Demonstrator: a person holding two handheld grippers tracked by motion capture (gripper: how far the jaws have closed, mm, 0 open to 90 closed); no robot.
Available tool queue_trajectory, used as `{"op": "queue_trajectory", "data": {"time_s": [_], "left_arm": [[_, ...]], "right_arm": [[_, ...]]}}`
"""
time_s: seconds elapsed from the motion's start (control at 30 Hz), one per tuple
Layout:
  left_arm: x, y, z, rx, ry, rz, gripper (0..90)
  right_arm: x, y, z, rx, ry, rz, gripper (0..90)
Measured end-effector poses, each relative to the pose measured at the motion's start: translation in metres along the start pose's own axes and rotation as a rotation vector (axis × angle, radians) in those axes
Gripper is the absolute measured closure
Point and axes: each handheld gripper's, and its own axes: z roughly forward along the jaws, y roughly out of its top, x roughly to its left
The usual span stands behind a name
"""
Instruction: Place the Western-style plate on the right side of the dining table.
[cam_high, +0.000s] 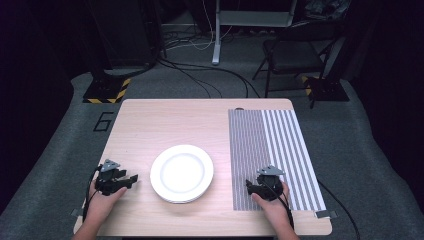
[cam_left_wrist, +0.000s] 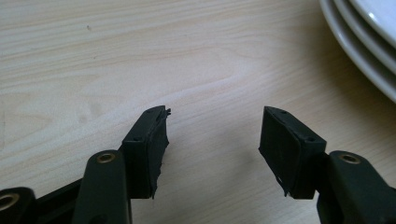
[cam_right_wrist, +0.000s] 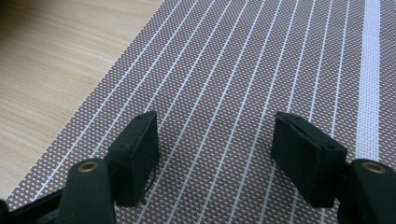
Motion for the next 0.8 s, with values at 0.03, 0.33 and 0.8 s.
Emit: {"op": "queue_trajectory", "data": {"time_s": [0.03, 0.33, 0.8], "left_arm": [[-0.002, 0.004, -0.003, -0.003, -0.005, 0.0, 43.8], [-0.008, 0.027, -0.012, -0.039, -0.043, -0.043, 47.1], [-0.021, 0.047, -0.015, -0.062, -0.093, -0.068, 52.7]], "right_arm": [[0.0, 0.001, -0.002, 0.018, 0.001, 0.006, 35.1], [-0.004, 0.008, -0.005, 0.063, 0.051, 0.033, 44.0], [0.003, 0.027, -0.012, 0.001, 0.096, 0.053, 45.9]]}}
